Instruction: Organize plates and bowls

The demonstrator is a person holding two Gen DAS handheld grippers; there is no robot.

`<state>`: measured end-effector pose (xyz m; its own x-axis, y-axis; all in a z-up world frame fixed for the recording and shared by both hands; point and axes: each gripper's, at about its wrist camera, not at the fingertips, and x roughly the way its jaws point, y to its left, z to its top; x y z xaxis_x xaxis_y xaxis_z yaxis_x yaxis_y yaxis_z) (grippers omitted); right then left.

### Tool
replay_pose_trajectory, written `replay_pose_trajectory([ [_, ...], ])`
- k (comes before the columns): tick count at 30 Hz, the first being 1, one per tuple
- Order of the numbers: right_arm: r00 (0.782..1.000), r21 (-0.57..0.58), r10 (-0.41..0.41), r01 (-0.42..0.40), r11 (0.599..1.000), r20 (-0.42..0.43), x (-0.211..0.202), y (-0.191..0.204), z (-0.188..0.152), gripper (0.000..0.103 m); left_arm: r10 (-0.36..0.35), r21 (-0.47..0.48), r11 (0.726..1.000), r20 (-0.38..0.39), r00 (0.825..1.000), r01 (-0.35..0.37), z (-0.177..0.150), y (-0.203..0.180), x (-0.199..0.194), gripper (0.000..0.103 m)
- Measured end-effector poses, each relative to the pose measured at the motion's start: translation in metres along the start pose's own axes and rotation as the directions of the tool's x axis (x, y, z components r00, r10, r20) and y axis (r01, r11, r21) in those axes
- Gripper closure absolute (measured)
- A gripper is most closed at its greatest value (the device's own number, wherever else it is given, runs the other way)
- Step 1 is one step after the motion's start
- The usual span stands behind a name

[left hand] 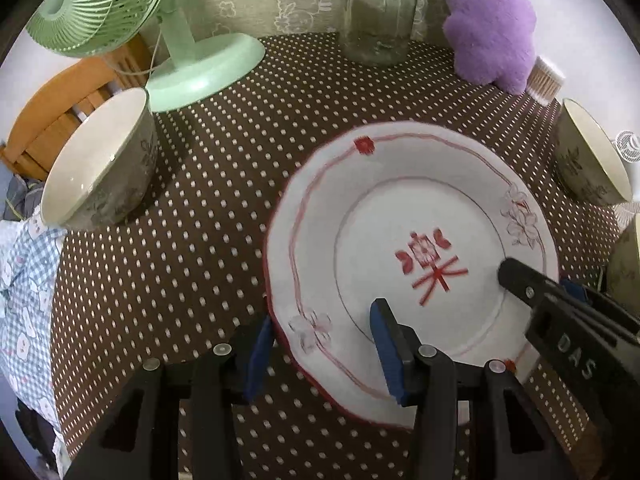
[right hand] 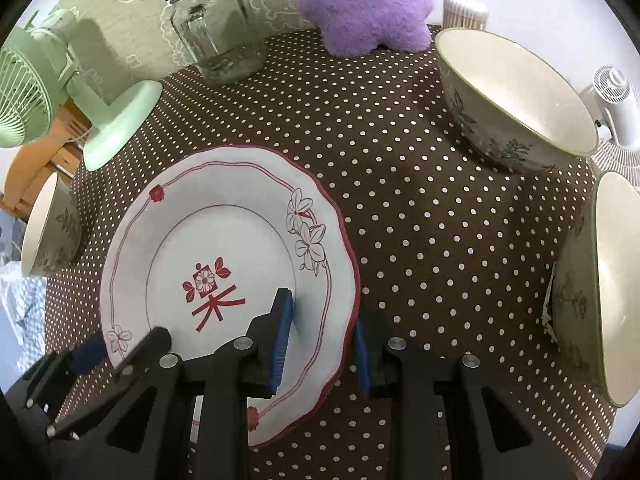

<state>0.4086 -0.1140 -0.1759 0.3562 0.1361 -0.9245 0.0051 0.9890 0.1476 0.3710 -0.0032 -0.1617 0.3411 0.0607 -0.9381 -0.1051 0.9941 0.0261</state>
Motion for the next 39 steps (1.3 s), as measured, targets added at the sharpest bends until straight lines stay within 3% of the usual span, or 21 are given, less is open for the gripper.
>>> replay_pose_trajectory([
  [9,1.0,-0.004,-0.003,0.004,1.0,0.029,0.009,0.003,0.011,0.061,0.012,0.054,0.998,0.041,0.999,-0.014,0.03,-0.004,0.01,0.054],
  [19,1.0,0.008,-0.004,0.004,1.0,0.03,0.012,0.003,0.018,0.057,0.003,0.017,1.0,0.057,0.998,-0.004,0.033,-0.001,0.01,0.053],
  [31,0.999,0.002,-0.029,0.029,1.0,0.036,-0.007,-0.003,0.008,0.057,-0.036,-0.011,0.999,0.009,0.999,0.036,0.006,-0.004,-0.008,0.053],
  [39,0.999,-0.015,-0.026,0.027,1.0,0.033,-0.028,-0.003,-0.012,0.057,-0.019,0.002,1.0,0.03,0.999,0.019,-0.012,-0.002,-0.029,0.054],
])
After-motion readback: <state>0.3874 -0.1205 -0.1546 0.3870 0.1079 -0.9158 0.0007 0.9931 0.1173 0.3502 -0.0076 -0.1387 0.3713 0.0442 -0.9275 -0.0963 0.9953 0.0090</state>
